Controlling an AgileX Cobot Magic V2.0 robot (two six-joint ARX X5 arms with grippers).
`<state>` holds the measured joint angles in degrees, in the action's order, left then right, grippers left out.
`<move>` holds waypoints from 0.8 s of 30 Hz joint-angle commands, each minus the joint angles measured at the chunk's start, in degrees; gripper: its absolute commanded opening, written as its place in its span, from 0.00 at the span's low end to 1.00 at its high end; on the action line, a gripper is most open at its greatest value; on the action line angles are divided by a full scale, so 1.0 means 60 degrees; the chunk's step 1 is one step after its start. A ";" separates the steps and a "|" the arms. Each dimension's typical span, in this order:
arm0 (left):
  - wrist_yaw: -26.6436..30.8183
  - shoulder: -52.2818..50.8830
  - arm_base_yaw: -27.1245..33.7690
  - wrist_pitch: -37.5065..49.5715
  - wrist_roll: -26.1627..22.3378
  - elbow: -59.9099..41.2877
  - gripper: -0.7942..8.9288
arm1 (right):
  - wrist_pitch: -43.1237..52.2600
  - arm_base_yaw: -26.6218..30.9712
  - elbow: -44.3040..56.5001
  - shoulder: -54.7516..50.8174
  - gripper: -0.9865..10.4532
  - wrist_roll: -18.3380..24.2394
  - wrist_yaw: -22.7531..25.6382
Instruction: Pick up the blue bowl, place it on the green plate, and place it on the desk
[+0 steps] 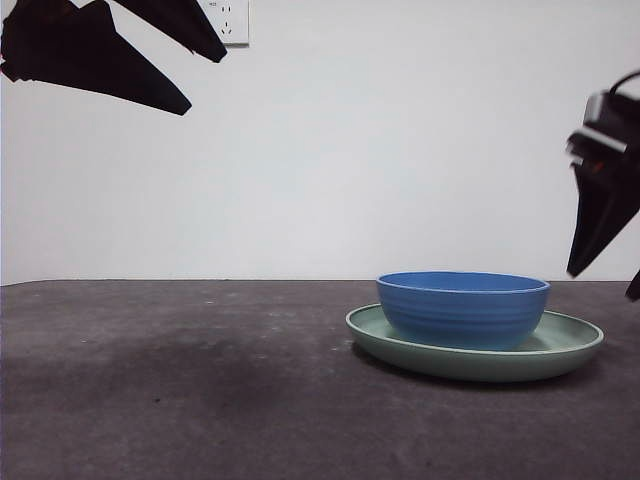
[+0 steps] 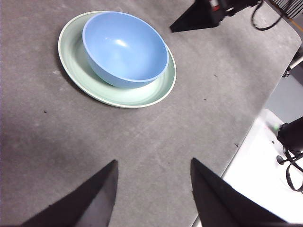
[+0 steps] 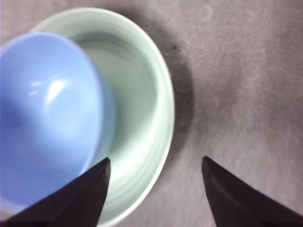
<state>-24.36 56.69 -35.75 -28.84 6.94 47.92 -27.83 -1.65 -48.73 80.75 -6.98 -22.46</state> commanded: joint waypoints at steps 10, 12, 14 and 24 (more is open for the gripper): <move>-0.0051 0.0036 -0.0044 0.0095 -0.0073 0.0080 0.34 | 0.1293 -0.0069 -0.0186 0.1847 0.26 -0.0095 -0.0379; -0.0051 0.0036 -0.0044 0.0091 -0.0069 0.0080 0.34 | 0.1443 -0.0069 -0.0186 0.1982 0.23 -0.0095 -0.0393; -0.0051 0.0036 -0.0044 0.0087 -0.0066 0.0080 0.34 | 0.1555 -0.0069 -0.0186 0.2058 0.19 -0.0095 -0.0510; -0.0051 0.0036 -0.0044 0.0047 -0.0036 0.0080 0.34 | 0.1810 -0.0040 -0.0186 0.2076 0.10 -0.0248 -0.0514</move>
<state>-24.36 56.69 -35.75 -28.91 6.94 47.92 -17.39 -1.87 -48.82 92.07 -7.84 -25.36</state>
